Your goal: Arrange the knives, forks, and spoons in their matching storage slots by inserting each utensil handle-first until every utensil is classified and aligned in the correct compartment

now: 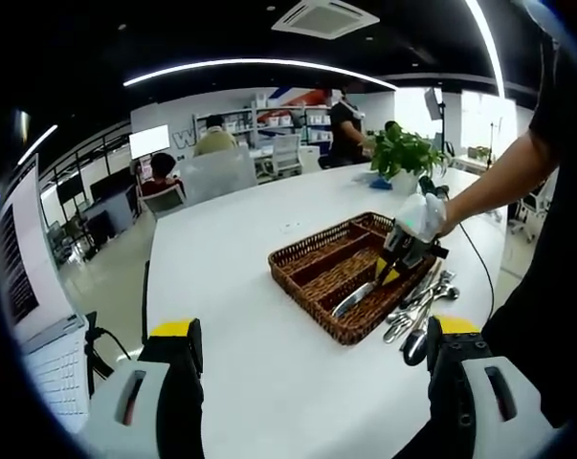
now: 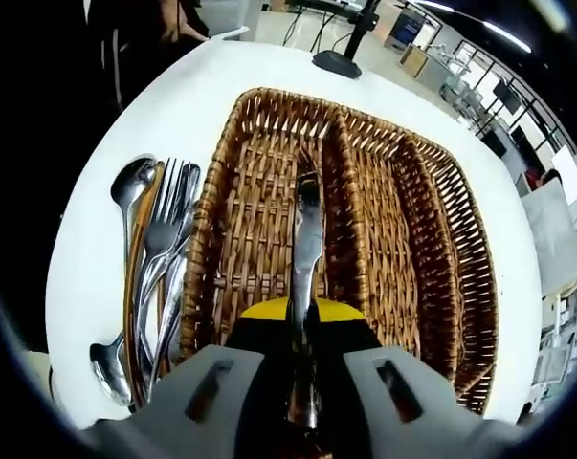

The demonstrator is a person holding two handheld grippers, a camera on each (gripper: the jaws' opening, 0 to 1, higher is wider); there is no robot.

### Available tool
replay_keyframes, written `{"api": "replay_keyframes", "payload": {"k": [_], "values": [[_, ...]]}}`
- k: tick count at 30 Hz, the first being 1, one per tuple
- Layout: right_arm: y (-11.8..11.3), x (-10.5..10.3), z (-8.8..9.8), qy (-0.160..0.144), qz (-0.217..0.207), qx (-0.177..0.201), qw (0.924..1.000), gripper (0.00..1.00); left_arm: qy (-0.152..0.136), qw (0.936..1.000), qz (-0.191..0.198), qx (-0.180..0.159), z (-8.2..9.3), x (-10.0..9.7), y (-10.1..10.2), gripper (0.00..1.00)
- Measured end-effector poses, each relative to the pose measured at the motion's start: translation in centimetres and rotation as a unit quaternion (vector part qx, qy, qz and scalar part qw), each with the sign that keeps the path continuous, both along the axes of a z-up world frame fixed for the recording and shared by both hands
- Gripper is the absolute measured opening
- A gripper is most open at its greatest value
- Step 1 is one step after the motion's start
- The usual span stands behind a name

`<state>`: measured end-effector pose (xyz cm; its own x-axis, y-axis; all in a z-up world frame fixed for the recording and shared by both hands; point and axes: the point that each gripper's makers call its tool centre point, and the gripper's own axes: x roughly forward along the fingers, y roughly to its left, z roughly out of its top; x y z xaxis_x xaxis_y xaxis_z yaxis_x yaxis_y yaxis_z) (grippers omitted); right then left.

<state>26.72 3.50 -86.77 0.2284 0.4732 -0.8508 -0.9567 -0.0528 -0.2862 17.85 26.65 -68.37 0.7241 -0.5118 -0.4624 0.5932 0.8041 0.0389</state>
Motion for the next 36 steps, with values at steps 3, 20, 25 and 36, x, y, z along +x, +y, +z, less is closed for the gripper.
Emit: {"api": "replay_keyframes", "payload": {"k": [3,20,25,36], "values": [[0.0,0.0,0.0,0.0,0.001,0.003,1.0,0.06,0.0,1.0,-0.003,-0.002,0.0,0.0,-0.2,0.99],[1.8,1.2,5.2,-0.043,-0.031,0.108,0.9927,0.31,-0.006,0.9999,-0.009,-0.006,0.7,-0.2,-0.6,0.99],[0.6,2.2,6.8,-0.026,-0.098,0.148,0.9838,0.45,-0.011,0.9998,-0.012,-0.012,1.2,-0.2,-1.1,0.99],[-2.8,3.0,11.3,-0.033,-0.2,0.231,0.9516,0.89,-0.023,0.9992,-0.024,-0.02,2.1,0.0,-2.5,0.99]]}}
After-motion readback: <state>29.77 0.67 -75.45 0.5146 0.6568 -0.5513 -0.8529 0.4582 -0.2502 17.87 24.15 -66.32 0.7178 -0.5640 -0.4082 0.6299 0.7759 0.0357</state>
